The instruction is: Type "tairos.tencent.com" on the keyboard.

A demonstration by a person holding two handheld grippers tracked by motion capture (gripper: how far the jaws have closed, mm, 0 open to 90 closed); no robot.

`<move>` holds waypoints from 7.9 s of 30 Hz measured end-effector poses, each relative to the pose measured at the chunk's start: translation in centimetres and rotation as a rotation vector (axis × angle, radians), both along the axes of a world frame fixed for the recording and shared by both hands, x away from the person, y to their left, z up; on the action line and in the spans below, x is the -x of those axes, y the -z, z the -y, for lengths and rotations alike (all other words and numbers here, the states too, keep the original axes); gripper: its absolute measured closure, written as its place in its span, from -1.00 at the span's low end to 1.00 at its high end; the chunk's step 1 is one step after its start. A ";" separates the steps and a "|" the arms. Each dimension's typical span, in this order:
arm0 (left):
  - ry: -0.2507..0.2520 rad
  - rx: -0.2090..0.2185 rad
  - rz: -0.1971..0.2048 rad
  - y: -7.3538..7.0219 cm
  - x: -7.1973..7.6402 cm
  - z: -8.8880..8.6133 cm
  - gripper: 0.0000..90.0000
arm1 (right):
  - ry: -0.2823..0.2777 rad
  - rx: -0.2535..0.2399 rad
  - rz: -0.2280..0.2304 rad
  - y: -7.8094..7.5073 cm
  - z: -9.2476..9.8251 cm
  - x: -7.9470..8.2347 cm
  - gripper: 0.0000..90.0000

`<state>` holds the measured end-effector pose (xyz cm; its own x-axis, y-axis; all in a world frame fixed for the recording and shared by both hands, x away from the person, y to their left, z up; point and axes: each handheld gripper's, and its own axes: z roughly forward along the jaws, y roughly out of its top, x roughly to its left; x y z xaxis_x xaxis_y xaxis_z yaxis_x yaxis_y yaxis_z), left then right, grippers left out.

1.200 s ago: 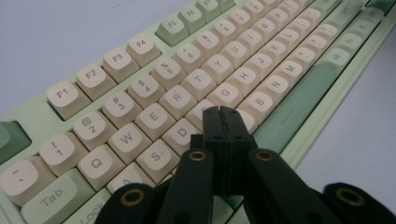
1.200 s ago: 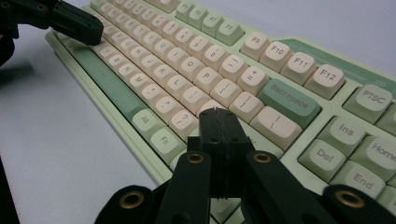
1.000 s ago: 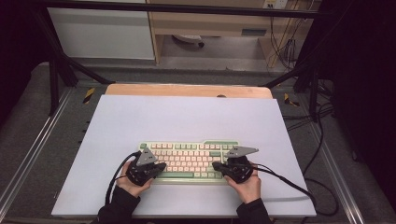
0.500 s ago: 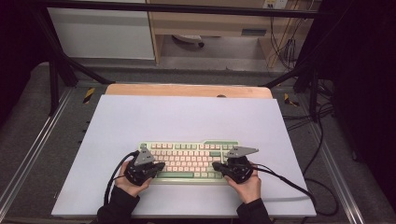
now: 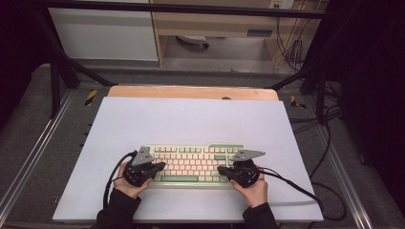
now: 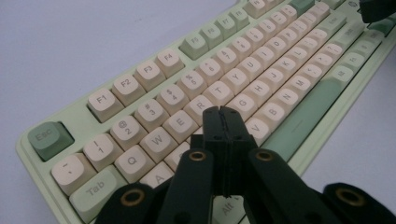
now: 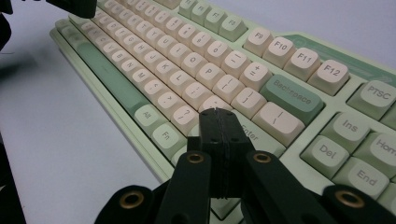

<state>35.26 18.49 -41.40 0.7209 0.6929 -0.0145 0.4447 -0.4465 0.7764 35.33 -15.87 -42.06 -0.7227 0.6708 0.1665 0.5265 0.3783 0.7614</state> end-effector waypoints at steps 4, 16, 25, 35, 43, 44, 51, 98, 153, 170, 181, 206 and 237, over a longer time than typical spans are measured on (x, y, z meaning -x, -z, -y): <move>-0.014 -0.001 0.009 -0.2 -0.4 0.0 1.00 | -0.001 0.000 -0.003 0.0 0.0 0.0 1.00; -0.052 -0.009 0.014 -0.1 -1.8 0.1 1.00 | -0.007 -0.001 -0.010 0.0 0.0 0.0 1.00; -0.062 -0.024 0.005 0.7 -2.4 0.5 1.00 | -0.009 -0.004 -0.012 0.1 0.0 0.0 1.00; -0.049 -0.037 -0.001 1.3 -2.4 0.7 1.00 | -0.008 -0.004 -0.012 0.1 0.0 0.0 1.00; -0.048 -0.048 0.000 1.5 -2.4 0.9 1.00 | -0.007 -0.005 -0.015 0.1 0.0 0.0 1.00; -0.045 -0.047 0.001 1.6 -2.4 0.9 1.00 | -0.009 -0.004 -0.015 0.1 0.0 0.0 1.00; -0.045 -0.028 0.007 1.3 -2.2 0.6 1.00 | -0.011 -0.005 -0.014 0.1 -0.1 0.0 1.00; -0.033 0.028 -0.008 0.4 0.1 -2.3 1.00 | -0.073 -0.026 -0.010 -0.7 -5.3 -0.2 1.00; -0.030 0.034 0.000 0.2 0.2 -2.4 1.00 | -0.133 0.024 -0.001 0.1 -9.4 -1.1 1.00; -0.021 0.033 -0.003 0.0 0.3 -1.9 1.00 | -0.057 0.024 0.007 -0.9 -4.1 -0.6 1.00; -0.016 0.022 0.002 -0.3 0.1 -0.6 1.00 | -0.036 0.015 -0.003 -0.3 -2.0 -0.1 1.00; -0.036 -0.007 0.011 -0.5 -2.3 2.3 1.00 | -0.018 0.002 -0.003 0.0 -0.9 0.2 1.00; 0.004 -0.049 -0.002 1.6 -2.9 4.3 1.00 | -0.023 0.004 -0.009 0.2 -0.8 0.1 1.00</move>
